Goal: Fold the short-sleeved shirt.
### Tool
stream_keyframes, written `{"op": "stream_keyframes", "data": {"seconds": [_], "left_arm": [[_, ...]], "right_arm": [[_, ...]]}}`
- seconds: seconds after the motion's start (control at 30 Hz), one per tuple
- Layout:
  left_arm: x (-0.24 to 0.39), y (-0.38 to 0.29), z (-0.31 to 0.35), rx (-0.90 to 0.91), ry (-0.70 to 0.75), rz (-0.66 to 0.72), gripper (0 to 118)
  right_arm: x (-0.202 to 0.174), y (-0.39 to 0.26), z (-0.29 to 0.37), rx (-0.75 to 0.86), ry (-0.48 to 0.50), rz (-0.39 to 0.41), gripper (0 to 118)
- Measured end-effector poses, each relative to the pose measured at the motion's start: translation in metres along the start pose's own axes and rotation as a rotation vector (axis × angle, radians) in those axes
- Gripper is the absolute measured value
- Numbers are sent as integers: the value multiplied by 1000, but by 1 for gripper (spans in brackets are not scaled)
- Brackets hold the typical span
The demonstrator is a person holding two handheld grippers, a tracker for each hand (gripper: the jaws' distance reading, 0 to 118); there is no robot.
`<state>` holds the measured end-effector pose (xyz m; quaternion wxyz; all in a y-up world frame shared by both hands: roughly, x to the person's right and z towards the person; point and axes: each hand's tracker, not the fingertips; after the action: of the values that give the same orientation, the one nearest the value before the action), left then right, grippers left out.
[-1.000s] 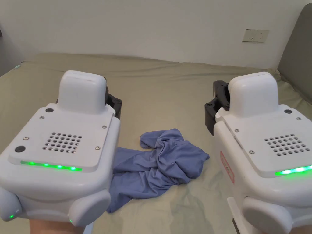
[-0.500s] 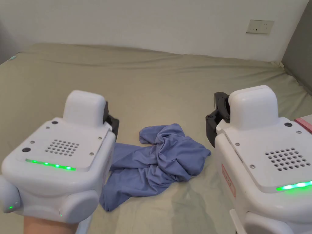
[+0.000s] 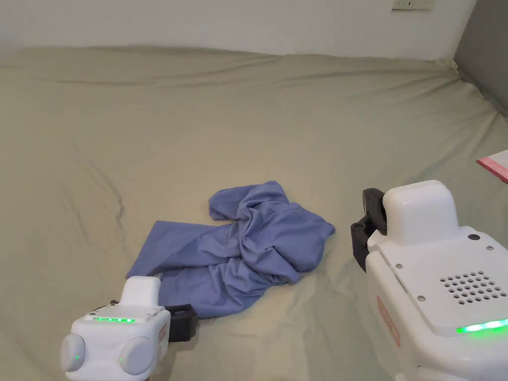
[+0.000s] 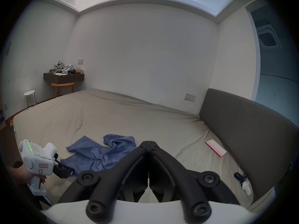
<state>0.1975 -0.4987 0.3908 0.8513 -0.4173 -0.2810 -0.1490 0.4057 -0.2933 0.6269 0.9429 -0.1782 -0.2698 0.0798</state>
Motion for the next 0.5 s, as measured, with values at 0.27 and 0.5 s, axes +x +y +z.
{"op": "stream_keyframes", "data": {"seconds": [0.27,0.5], "left_arm": [[21,8,-2,3,-72,-69,5],[0,25,41,99,-83,6,5]], "right_arm": [[13,-23,-24,-85,-21,5,1],[25,-32,-81,-203,74,-15,2]]}}
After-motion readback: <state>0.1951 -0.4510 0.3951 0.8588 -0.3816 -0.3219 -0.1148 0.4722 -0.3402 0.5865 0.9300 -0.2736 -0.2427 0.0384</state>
